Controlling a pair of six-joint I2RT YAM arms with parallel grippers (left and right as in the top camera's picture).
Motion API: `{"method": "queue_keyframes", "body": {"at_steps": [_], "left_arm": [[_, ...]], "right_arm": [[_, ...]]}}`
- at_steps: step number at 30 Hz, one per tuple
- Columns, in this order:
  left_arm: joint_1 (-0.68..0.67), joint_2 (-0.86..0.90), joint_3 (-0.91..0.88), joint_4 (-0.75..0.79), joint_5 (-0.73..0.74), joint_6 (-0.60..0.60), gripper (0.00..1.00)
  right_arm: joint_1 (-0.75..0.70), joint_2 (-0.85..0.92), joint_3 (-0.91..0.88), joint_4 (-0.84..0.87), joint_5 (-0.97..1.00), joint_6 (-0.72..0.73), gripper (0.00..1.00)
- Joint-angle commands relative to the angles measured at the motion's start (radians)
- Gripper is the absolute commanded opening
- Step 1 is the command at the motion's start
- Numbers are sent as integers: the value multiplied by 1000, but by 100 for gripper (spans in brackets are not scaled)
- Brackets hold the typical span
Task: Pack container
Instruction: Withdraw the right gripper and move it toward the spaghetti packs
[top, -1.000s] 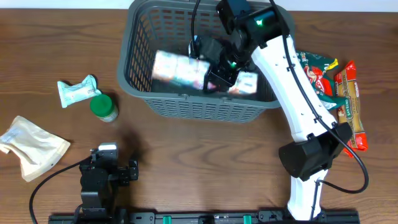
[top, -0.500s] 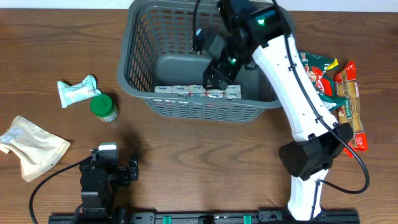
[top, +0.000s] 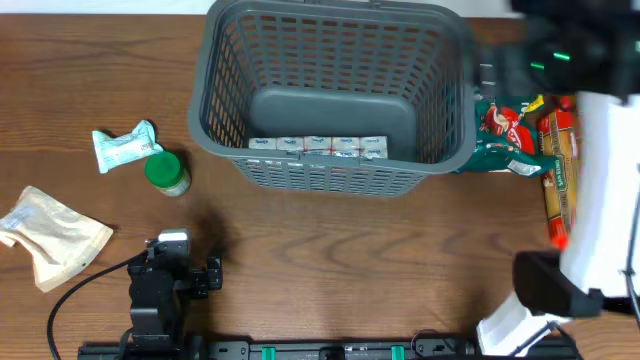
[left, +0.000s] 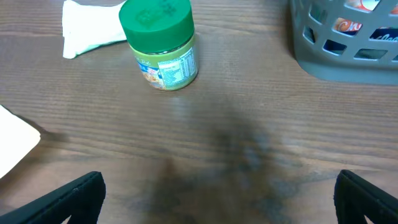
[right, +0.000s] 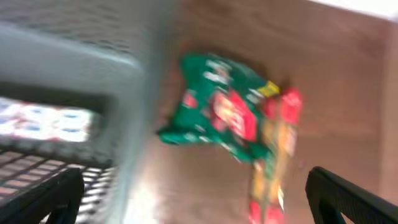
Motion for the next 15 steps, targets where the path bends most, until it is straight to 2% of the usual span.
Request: {"method": "queue_keyframes", "body": {"at_steps": [1,9,15], "left_arm": [[6,-6,-8,0,-23,6,99],[6,-6,-8,0,-23,6,99],[6,-6,-8,0,-23,6,99]], "right_arm": [[-93,8,-19,-5,27,72,99],[-282,8,-160,-5,27,74,99],[-397,8,-356,8,-5,67,99]]}}
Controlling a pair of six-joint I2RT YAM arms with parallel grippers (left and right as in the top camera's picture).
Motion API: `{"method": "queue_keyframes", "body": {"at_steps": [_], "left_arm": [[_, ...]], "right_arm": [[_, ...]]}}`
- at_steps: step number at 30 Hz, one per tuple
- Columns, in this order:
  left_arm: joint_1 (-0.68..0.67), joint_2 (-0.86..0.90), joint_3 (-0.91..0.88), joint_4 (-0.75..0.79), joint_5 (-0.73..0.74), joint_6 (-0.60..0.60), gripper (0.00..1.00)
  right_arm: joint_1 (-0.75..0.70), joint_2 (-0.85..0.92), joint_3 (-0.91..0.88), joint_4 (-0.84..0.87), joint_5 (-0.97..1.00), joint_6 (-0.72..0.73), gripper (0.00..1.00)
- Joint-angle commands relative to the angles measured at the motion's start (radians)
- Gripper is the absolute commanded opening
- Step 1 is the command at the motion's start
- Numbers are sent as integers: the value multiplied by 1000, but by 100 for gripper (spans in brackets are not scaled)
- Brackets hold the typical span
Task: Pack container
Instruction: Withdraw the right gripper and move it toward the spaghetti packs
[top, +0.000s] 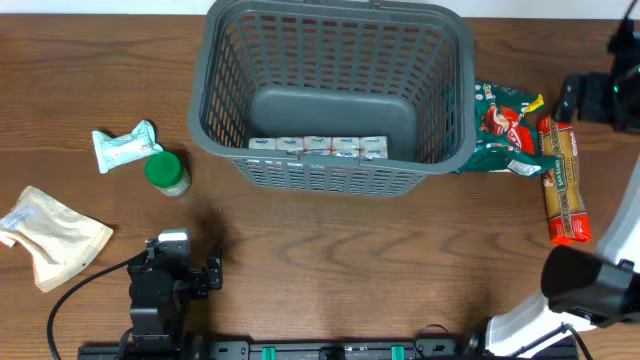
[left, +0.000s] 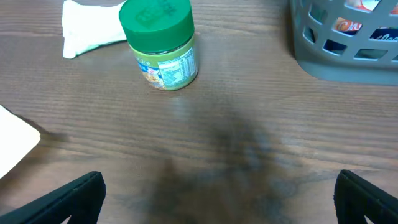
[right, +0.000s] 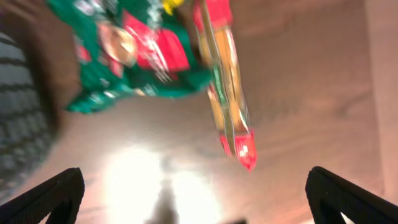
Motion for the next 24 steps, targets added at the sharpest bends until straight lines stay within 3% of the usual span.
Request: {"method": "queue_keyframes", "body": {"at_steps": [1,17,24], "left_arm": [[6,-6,-8,0,-23,6,99],[6,-6,-8,0,-23,6,99],[6,-6,-8,0,-23,6,99]], "right_arm": [[-53,6,-100,15,-46,11,99],[-111,6,-824,392,-255,-51,99],[-119,6,-927,486,-257,-38,99]]}}
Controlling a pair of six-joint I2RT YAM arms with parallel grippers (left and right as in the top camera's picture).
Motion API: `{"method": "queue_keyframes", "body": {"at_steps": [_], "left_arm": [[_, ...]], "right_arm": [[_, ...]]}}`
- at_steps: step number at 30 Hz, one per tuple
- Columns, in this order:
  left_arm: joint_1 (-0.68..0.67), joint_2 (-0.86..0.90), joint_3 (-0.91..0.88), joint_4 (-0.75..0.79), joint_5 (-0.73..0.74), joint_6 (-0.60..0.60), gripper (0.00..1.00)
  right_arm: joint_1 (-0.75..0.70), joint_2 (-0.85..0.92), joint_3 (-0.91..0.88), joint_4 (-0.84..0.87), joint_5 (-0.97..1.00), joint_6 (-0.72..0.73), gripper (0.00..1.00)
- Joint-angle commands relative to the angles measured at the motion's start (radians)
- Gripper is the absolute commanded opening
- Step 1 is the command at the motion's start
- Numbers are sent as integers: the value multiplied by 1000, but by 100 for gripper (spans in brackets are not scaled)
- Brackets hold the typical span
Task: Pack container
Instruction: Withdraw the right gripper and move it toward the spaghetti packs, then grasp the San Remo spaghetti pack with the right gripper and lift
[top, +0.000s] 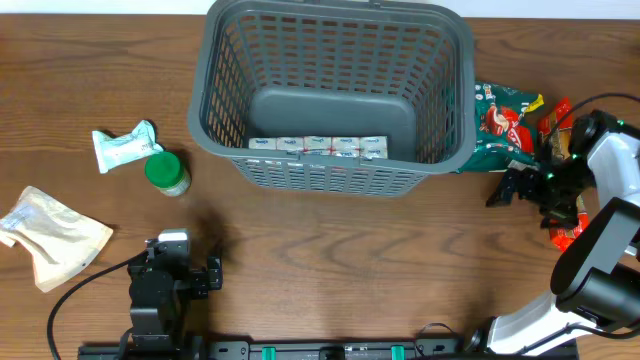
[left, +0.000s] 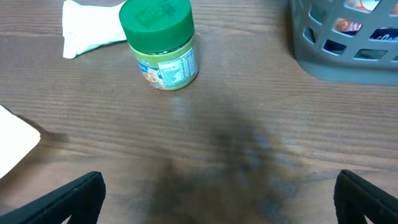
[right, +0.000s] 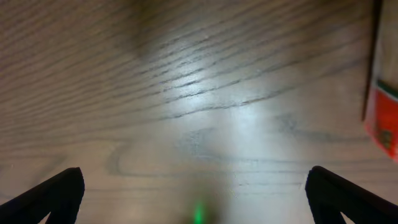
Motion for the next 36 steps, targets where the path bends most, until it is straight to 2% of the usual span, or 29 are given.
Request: {"method": "queue_keyframes", "body": {"at_steps": [1,19,25,29,36], "left_arm": [[6,-6,-8,0,-23,6,99],[6,-6,-8,0,-23,6,99],[6,-6,-8,0,-23,6,99],[6,-6,-8,0,-23,6,99],[6,-6,-8,0,-23,6,99]], "right_arm": [[-16,1,-4,16,-16,0,99],[-211,1,-5,121,-57,15,99],[-211,1,-5,125,-120,-24,98],[-191,1,-5,118,-260,-125,98],[-127,1,-5,143,-223,-150,95]]}}
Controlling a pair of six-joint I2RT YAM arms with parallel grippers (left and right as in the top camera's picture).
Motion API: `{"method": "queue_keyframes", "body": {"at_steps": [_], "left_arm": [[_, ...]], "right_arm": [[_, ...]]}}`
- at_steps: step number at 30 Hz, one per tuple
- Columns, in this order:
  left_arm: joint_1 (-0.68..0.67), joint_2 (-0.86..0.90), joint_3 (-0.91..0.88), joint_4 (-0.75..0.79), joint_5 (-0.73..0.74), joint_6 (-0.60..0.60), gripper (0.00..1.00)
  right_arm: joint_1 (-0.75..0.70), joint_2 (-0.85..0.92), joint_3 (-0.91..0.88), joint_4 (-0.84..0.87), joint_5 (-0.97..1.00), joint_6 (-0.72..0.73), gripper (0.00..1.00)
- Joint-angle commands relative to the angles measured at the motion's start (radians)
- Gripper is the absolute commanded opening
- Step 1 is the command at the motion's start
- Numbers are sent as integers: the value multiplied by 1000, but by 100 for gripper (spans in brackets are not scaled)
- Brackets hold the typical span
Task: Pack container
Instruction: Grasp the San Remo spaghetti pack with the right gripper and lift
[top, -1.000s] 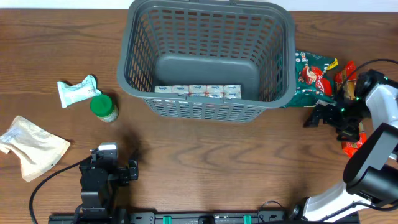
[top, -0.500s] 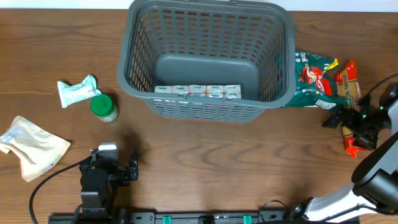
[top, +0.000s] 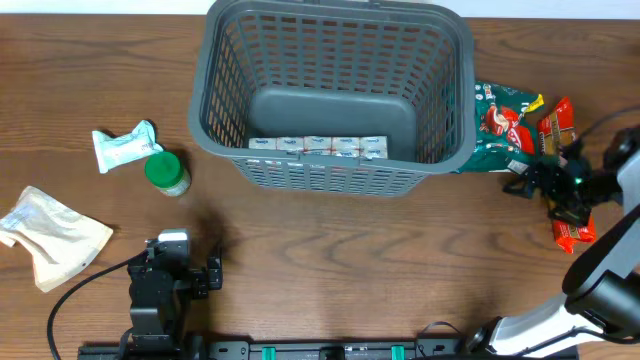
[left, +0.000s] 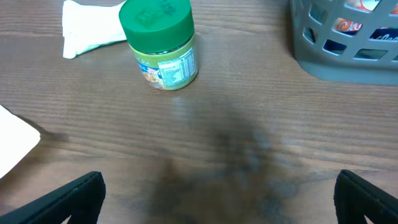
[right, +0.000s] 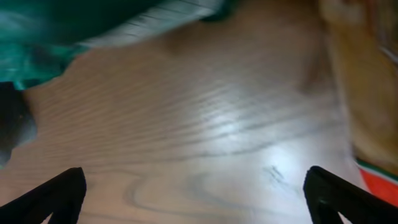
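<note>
The grey basket (top: 335, 45) stands at the back middle with a row of small white boxes (top: 318, 147) along its front wall. To its right lie a green snack bag (top: 503, 122) and a red-orange pasta packet (top: 572, 232). My right gripper (top: 546, 196) is open, low over the table between them; its wrist view shows the green snack bag's edge (right: 93, 25) and the pasta packet (right: 367, 93) ahead. My left gripper (left: 217, 200) is open and holds nothing. In front of it stands a green-lidded jar (left: 160, 43).
Left of the basket lie the green-lidded jar (top: 167, 172), a white-green packet (top: 124, 146) and a beige pouch (top: 52, 236). The left arm (top: 160, 285) rests at the table's front edge. The basket corner (left: 342, 46) shows at the left wrist view's right.
My right gripper has shifted a little right and back, closer to the pasta packet and the green bag, whose edges now show in its wrist view. The left arm has not moved.
My right arm was first over the basket's right rim, open and holding nothing. It then stood at the far right edge above the two packets. After that it was low over bare table in front of the green bag, and now it sits close beside the pasta packet.
</note>
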Motion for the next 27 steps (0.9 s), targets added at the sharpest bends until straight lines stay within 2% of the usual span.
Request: {"method": "queue_keyframes", "body": {"at_steps": [1,7,27], "left_arm": [[6,-6,-8,0,-23,6,99],[6,-6,-8,0,-23,6,99],[6,-6,-8,0,-23,6,99]], "right_arm": [[32,0,-2,21,0,-35,94],[38,1,-25,85,59,-5,92],[30,1,-26,148,261,82,92]]}}
